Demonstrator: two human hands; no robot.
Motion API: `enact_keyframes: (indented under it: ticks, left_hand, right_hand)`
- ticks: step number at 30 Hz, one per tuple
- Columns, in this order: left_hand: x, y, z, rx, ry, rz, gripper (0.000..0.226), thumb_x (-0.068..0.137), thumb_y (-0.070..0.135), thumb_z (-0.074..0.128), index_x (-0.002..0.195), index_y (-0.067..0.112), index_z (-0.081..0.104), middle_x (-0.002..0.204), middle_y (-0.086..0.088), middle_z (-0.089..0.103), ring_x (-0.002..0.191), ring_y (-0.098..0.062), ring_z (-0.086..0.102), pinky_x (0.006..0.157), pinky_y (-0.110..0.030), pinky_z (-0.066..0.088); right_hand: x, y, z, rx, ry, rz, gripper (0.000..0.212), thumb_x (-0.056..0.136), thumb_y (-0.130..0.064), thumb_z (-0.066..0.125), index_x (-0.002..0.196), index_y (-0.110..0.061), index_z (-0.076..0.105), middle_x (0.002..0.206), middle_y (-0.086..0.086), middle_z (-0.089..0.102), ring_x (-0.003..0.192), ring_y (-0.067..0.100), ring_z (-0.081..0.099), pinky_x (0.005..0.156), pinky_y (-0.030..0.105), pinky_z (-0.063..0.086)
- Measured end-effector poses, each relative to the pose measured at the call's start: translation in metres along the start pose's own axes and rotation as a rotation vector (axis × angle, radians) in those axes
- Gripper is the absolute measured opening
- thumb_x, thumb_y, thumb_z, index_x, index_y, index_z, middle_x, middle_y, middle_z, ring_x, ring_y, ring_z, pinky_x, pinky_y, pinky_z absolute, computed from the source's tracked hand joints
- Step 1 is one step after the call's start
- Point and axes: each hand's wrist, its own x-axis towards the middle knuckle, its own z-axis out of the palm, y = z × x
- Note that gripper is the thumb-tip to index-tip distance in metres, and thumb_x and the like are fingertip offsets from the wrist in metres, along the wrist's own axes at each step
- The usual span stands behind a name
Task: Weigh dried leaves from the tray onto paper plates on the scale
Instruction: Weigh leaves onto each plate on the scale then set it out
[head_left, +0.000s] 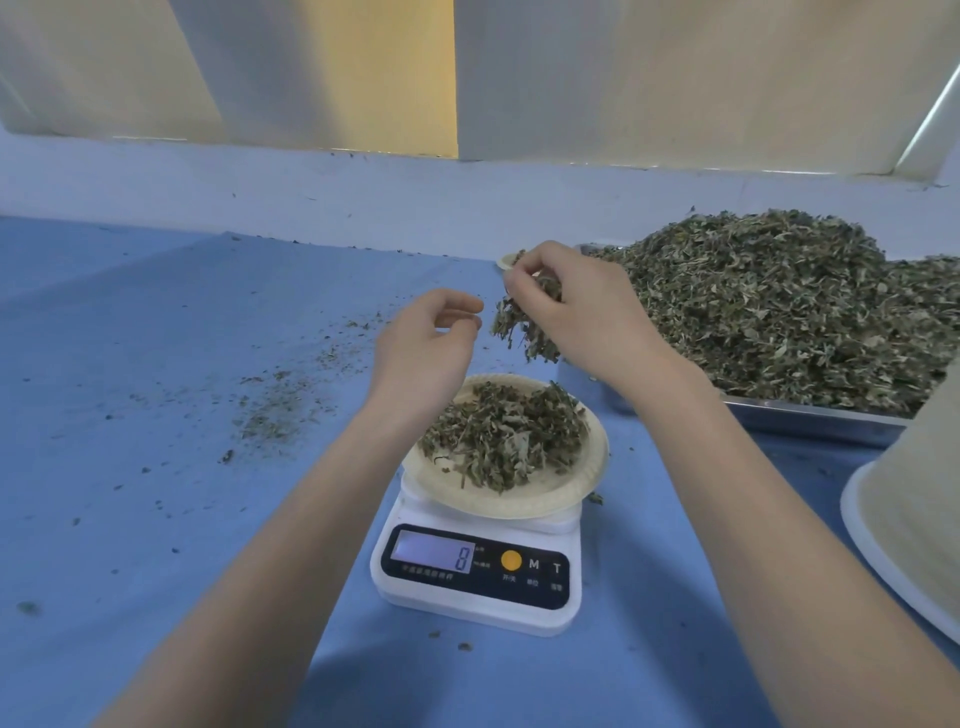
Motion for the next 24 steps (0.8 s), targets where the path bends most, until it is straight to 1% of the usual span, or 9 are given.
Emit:
enact_keyframes:
  ticks: [3,8,10,13,16,18,20,22,24]
  left_hand:
    - [0.001,0.002,0.004,0.004,-0.019,0.001,0.021,0.094,0.017,0.048,0.094,0.035,0.059,0.098,0.015,0.064,0.094,-0.013,0.062,0.079,-0.033,0.052]
    - [0.003,0.006,0.012,0.034,-0.050,0.025,0.024,0.093,0.016,0.045,0.092,0.037,0.055,0.092,0.017,0.061,0.093,-0.014,0.063,0.084,-0.040,0.053]
    - [0.004,0.007,0.014,0.044,-0.055,0.033,0.024,0.093,0.015,0.045,0.092,0.037,0.055,0.091,0.016,0.060,0.093,-0.015,0.062,0.087,-0.043,0.052]
    - [0.007,0.008,0.020,0.051,-0.072,0.031,0.025,0.093,0.015,0.044,0.090,0.038,0.056,0.091,0.017,0.061,0.095,-0.015,0.062,0.087,-0.041,0.052]
    - [0.014,0.014,0.034,0.086,-0.124,0.050,0.024,0.094,0.015,0.042,0.098,0.033,0.058,0.098,0.013,0.065,0.094,-0.014,0.061,0.081,-0.035,0.053]
    - [0.022,0.020,0.048,0.148,-0.166,0.080,0.026,0.094,0.013,0.040,0.105,0.030,0.057,0.105,0.007,0.064,0.087,-0.011,0.059,0.071,-0.027,0.049]
    - [0.029,0.028,0.062,0.211,-0.224,0.096,0.030,0.094,0.013,0.038,0.114,0.026,0.057,0.111,0.005,0.062,0.075,-0.006,0.055,0.060,-0.020,0.043]
    - [0.033,0.034,0.074,0.247,-0.276,0.099,0.034,0.095,0.012,0.038,0.121,0.023,0.056,0.116,0.002,0.060,0.074,-0.009,0.054,0.063,-0.024,0.043]
    - [0.035,0.036,0.080,0.251,-0.301,0.087,0.034,0.095,0.012,0.039,0.123,0.022,0.056,0.119,0.001,0.059,0.077,-0.013,0.053,0.069,-0.027,0.043]
  right_hand:
    - [-0.001,0.003,-0.002,0.039,0.007,0.020,0.017,0.097,-0.032,0.050,0.094,-0.018,0.058,0.079,0.017,0.063,0.042,0.001,0.040,0.045,0.012,0.033]
    - [-0.003,0.006,-0.003,0.028,0.002,0.013,0.022,0.097,-0.032,0.050,0.099,-0.014,0.061,0.076,0.010,0.063,0.041,0.001,0.040,0.046,0.013,0.033]
    - [-0.004,0.007,-0.004,0.034,-0.007,0.007,0.019,0.097,-0.032,0.050,0.097,-0.016,0.061,0.083,0.014,0.066,0.042,0.001,0.039,0.046,0.013,0.033]
    - [-0.004,0.013,-0.010,0.014,0.003,-0.010,0.017,0.097,-0.031,0.051,0.097,-0.016,0.060,0.085,0.014,0.067,0.043,0.001,0.040,0.048,0.014,0.034]
    - [0.000,0.031,-0.024,-0.158,0.073,0.003,0.018,0.098,-0.027,0.049,0.098,-0.013,0.060,0.072,0.003,0.060,0.046,0.004,0.042,0.050,0.019,0.033]
    - [0.005,0.052,-0.034,-0.360,0.133,0.062,0.021,0.099,-0.025,0.045,0.103,-0.010,0.058,0.075,-0.001,0.055,0.057,0.007,0.046,0.054,0.025,0.034]
    - [0.008,0.075,-0.042,-0.565,0.097,0.162,0.028,0.101,-0.032,0.041,0.111,-0.011,0.057,0.094,0.006,0.059,0.082,0.025,0.057,0.066,0.033,0.045]
    - [0.009,0.095,-0.043,-0.730,-0.154,0.346,0.043,0.100,-0.049,0.034,0.125,-0.021,0.055,0.119,0.014,0.054,0.111,0.033,0.051,0.085,0.042,0.044]
    - [0.007,0.109,-0.038,-0.731,-0.407,0.483,0.051,0.097,-0.061,0.023,0.137,-0.040,0.045,0.142,0.014,0.039,0.132,0.034,0.032,0.102,0.047,0.031]
